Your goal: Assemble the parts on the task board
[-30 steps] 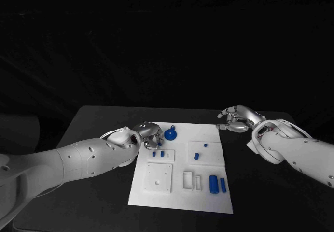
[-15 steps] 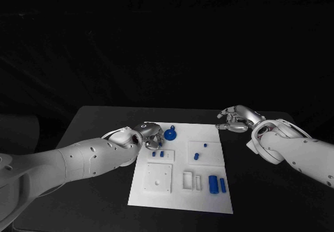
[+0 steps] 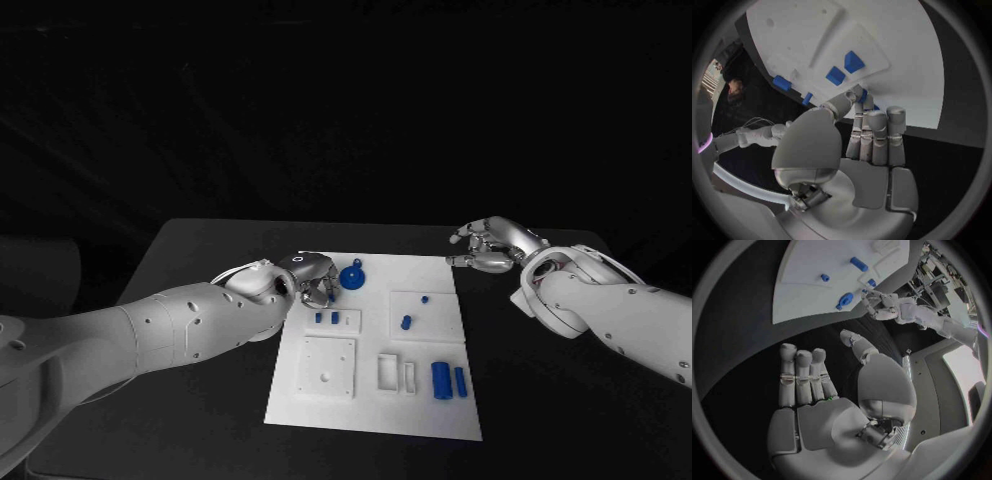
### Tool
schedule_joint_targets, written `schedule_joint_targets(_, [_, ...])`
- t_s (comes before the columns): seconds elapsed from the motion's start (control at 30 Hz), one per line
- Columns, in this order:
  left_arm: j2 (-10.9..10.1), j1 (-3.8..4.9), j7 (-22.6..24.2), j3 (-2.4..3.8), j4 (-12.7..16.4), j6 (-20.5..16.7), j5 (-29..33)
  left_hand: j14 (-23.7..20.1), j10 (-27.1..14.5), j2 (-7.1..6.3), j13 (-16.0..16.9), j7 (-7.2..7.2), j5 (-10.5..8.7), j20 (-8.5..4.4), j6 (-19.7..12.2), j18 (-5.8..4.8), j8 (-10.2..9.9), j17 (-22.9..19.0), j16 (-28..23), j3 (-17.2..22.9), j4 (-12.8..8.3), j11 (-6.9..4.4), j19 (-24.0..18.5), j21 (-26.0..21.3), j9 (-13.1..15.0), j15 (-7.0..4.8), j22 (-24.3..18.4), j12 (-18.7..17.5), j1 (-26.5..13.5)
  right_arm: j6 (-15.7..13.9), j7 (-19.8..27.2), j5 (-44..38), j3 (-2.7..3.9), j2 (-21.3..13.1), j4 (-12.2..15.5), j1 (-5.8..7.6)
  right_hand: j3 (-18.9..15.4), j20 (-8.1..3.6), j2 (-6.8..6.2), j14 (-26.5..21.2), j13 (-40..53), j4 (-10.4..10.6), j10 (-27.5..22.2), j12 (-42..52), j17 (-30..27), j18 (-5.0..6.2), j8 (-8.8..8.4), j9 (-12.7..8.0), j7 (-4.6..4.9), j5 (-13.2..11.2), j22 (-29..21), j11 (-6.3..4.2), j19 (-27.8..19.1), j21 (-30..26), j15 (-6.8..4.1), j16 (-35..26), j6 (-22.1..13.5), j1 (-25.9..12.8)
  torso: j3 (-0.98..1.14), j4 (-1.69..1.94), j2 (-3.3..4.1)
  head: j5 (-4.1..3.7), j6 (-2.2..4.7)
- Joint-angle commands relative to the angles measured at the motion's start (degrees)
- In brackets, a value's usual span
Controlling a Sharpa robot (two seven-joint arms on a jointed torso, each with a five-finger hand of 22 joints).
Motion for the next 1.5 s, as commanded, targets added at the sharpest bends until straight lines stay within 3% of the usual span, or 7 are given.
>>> schedule_joint_targets(0.03, [0.2, -0.59, -0.52, -0.53, -0.07, 4.25, -0.89, 0.24, 2.39, 0.87, 1.78, 0.43, 0.17, -1.58, 0.16, 4.07, 0.13, -0.05, -0.38, 0.32, -0.17, 0.77, -0.06, -0.25, 0.06, -0.1, -0.07, 0.37, 0.29, 0.33, 0.44, -0.29, 0.0, 0.03, 0.09, -0.02, 0.36, 0.07, 0.7, -0.38, -0.08, -0.11, -0.43, 0.18, -0.06, 3.88, 0.28, -0.08, 0.51, 0.17, 0.05, -0.07, 0.16, -0.18, 0.06, 0.38, 0.06, 0.0, -0.02, 0.01, 0.0, 0.02, -0.1])
schedule_joint_targets(0.4, [0.19, -0.6, 0.75, -0.79, 0.13, 2.63, 0.07, 0.15, 2.42, 0.84, 1.82, 0.42, 0.15, -1.57, 0.21, 4.01, 0.14, -0.11, -0.39, 0.26, -0.23, 0.78, -0.17, -0.3, 0.05, -0.1, -0.05, 0.31, 0.22, 0.3, 0.43, -0.29, 0.0, 0.04, 0.1, -0.02, 0.36, 0.07, 0.7, -0.39, -0.09, -0.13, -0.43, 0.19, -0.08, 3.88, 0.28, -0.08, 0.51, 0.17, 0.06, -0.07, 0.16, -0.19, 0.06, 0.39, 0.06, 0.02, -0.07, 0.02, 0.02, 0.0, -0.14])
schedule_joint_targets(0.7, [-0.01, -0.6, 1.08, -0.79, 0.05, 0.7, 1.6, -0.33, -0.41, -0.55, 1.03, 2.5, 0.06, -0.99, -5.54, 4.07, -3.02, -0.44, -0.26, -0.16, -0.1, 1.93, -0.38, -0.43, -1.56, 0.99, 0.05, -1.75, 0.06, 0.23, 0.42, -0.29, 0.0, 0.01, 0.1, -0.02, 0.36, 0.07, 0.69, -0.4, -0.1, -0.14, -0.44, 0.19, -0.09, 3.88, 0.28, -0.09, 0.51, 0.17, 0.07, -0.07, 0.16, -0.2, 0.06, 0.39, 0.05, 0.02, -0.04, 0.0, 0.01, 0.02, -0.15])
schedule_joint_targets(0.8, [-0.1, -0.6, 0.77, -0.79, 0.03, 0.24, 1.72, -0.57, -3.75, -1.19, 0.0, 2.55, 0.08, -0.1, -6.45, 4.39, -3.36, -0.52, -0.1, -0.23, 0.07, 3.0, -0.53, -0.52, -1.83, 2.02, 0.1, -2.14, -0.15, 0.23, 0.42, -0.29, 0.0, -0.01, 0.1, -0.02, 0.36, 0.07, 0.68, -0.41, -0.1, -0.15, -0.45, 0.18, -0.1, 3.88, 0.28, -0.09, 0.51, 0.17, 0.07, -0.07, 0.15, -0.21, 0.06, 0.39, 0.04, 0.02, -0.02, -0.01, 0.01, 0.02, -0.14])
schedule_joint_targets(1.0, [-0.3, -0.6, 0.72, -0.79, 0.09, -0.1, 1.9, -0.8, -6.49, -1.91, -1.04, 2.45, 0.07, 0.87, -7.3, 5.15, -3.57, -0.61, 0.21, -0.22, 0.15, 3.95, -0.49, -0.54, -2.04, 2.95, 0.17, -2.03, -0.15, 0.23, 0.41, -0.29, 0.0, -0.05, 0.08, -0.02, 0.36, 0.08, 0.67, -0.41, -0.11, -0.15, -0.46, 0.18, -0.11, 3.88, 0.27, -0.09, 0.51, 0.16, 0.07, -0.07, 0.15, -0.21, 0.06, 0.39, 0.04, 0.02, 0.0, -0.01, 0.0, 0.0, -0.13])
schedule_joint_targets(1.5, [-1.19, -0.61, 0.57, -0.69, 0.07, -2.13, 1.9, -0.95, -7.65, -2.33, -1.68, 2.55, 0.08, 1.39, -7.72, 5.8, -3.49, -0.76, 0.53, 0.08, 0.02, 4.38, -0.36, -0.49, -2.11, 3.38, 0.24, -1.93, 0.54, 0.46, 0.33, -0.37, 0.0, -0.15, 0.02, -0.02, 0.39, 0.07, 0.63, -0.45, -0.13, -0.25, -0.5, 0.16, -0.14, 3.88, 0.26, -0.11, 0.52, 0.16, 0.08, -0.06, 0.12, -0.25, 0.07, 0.38, 0.0, 0.11, -0.08, -0.01, 0.0, -0.07, -0.04])
